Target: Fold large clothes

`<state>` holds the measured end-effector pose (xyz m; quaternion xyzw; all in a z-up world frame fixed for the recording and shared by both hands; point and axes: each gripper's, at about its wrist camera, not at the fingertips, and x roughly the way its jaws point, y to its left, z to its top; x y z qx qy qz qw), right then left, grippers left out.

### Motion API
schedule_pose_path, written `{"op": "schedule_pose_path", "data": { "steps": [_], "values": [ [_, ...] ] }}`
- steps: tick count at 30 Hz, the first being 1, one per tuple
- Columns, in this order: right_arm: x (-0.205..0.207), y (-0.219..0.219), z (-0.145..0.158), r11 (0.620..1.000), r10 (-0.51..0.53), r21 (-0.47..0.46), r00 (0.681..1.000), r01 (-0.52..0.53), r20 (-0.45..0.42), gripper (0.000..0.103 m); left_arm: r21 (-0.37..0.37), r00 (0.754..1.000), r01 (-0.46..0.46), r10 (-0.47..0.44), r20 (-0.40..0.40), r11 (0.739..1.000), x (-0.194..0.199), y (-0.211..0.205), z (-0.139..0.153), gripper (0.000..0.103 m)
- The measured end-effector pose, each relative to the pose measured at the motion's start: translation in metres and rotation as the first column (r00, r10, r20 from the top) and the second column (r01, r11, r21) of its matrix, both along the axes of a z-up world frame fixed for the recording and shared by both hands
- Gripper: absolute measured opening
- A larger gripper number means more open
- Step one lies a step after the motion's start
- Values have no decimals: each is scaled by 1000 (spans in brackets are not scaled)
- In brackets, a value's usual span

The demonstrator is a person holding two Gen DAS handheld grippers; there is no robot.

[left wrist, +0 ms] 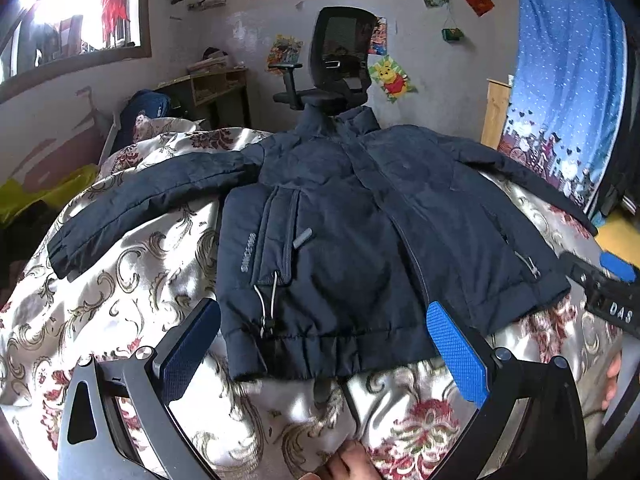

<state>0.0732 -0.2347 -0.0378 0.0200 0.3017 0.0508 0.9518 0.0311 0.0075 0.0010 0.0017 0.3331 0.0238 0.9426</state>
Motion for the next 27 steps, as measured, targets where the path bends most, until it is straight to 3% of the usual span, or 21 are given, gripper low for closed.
{"op": "schedule_pose_path", "data": {
  "steps": [4, 8, 18, 22, 25, 27],
  "values": [
    [11, 3, 6, 997, -36, -62, 999, 37, 15, 103, -28, 1000, -30, 30, -10, 999, 22, 9, 18, 101],
    [25, 2, 20, 998, -47, -36, 995, 50, 82, 103, -27, 998, -64, 64, -6, 998, 42, 15, 41, 101],
    [87, -34, 52, 978, -109, 195, 983, 79, 148, 103, 42, 994, -104, 102, 35, 994, 95, 11, 104, 101],
    [120, -63, 55, 939, -157, 328, 977, 102, 147, 103, 108, 997, -82, 80, 21, 991, 124, -2, 116, 101],
    [147, -92, 50, 873, -229, 472, 957, 121, 178, 103, 133, 998, -56, 59, -17, 990, 147, -7, 117, 101],
    [166, -104, 47, 863, -240, 484, 960, 143, 145, 103, 156, 999, -42, 47, -25, 987, 159, -12, 115, 101]
  ]
}}
